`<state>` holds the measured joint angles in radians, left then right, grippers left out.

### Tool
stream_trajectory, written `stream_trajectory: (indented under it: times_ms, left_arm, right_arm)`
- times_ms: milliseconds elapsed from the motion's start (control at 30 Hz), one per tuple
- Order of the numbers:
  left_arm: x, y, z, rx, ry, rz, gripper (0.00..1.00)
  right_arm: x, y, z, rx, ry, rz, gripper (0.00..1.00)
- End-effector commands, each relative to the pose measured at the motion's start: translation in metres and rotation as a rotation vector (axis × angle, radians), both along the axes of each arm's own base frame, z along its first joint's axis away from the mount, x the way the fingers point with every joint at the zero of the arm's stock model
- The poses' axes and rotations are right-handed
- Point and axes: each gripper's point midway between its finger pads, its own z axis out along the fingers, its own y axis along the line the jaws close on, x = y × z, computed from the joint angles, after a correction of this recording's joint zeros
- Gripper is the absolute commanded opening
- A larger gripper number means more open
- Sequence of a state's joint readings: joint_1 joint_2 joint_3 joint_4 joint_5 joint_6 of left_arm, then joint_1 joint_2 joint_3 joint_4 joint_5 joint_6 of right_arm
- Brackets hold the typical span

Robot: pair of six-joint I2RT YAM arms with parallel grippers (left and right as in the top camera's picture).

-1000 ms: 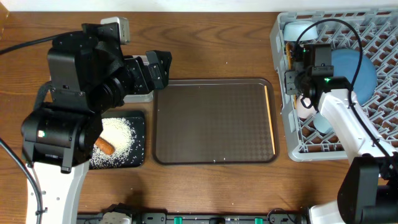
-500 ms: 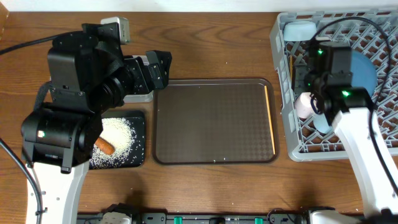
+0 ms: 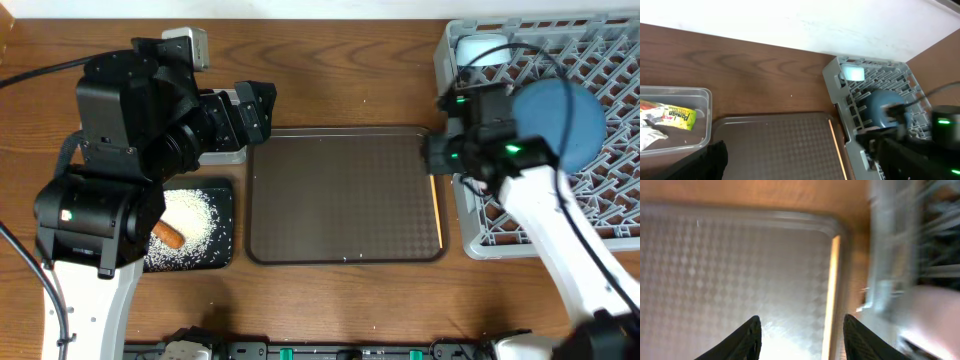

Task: Sort waste into correct bins and load items into the dishwasher rack
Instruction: 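Return the right gripper to the tray and grasp the second chopstick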

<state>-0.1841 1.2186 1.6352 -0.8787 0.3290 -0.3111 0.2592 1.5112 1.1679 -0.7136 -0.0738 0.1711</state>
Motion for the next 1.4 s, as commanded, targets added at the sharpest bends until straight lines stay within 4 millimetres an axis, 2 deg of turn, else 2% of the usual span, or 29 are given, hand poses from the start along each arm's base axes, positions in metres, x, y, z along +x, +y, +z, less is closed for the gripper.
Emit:
stream_trajectory:
  times_ms: [0,133,267,367,500,667,800,933,1133,1200,1267,1367]
  left_arm:
    - [0.001,0.003,0.0,0.006,-0.002,0.015,0.98]
    - [0.001,0.003,0.0,0.006,-0.002,0.015,0.98]
    - [0.001,0.003,0.0,0.006,-0.002,0.015,0.98]
    - [0.001,0.003,0.0,0.005,-0.002,0.016,0.98]
    - [0.001,0.003,0.0,0.006,-0.002,0.015,0.98]
    - [0.001,0.003,0.0,0.005,-0.002,0.016,0.98]
    - [0.001,0.003,0.0,0.006,-0.002,0.016,0.98]
    - [0.001,0.003,0.0,0.006,-0.002,0.015,0.98]
    - [0.001,0.003,0.0,0.005,-0.002,0.016,0.98]
    - [0.001,0.003,0.0,0.005,-0.002,0.016,0.98]
    - [0.001,0.003,0.0,0.006,-0.002,0.015,0.98]
    - [0.001,0.003,0.0,0.006,-0.002,0.015,0.98]
  right_arm:
    - [-0.003,0.016,-0.028,-0.017,0.08,0.025,0.51]
    - [-0.004,0.013,-0.067,-0.112,0.16,0.023,0.52]
    - [-0.005,0.001,-0.102,-0.209,0.231,0.002,0.59]
    - [-0.009,0.0,-0.121,-0.218,0.281,-0.011,0.63]
    - [-0.012,-0.001,-0.141,-0.228,0.326,-0.017,0.63]
    - [-0.016,0.0,-0.152,-0.231,0.357,-0.01,0.61]
    - [-0.018,0.007,-0.156,-0.195,0.372,0.002,0.53]
    - [-0.018,0.009,-0.157,-0.185,0.377,0.006,0.31]
    - [-0.02,0.008,-0.157,-0.188,0.384,0.007,0.09]
    - [-0.021,0.008,-0.157,-0.189,0.386,0.007,0.07]
    - [-0.021,0.008,-0.157,-0.188,0.386,0.007,0.01]
    - [-0.02,0.012,-0.155,-0.169,0.383,0.012,0.01]
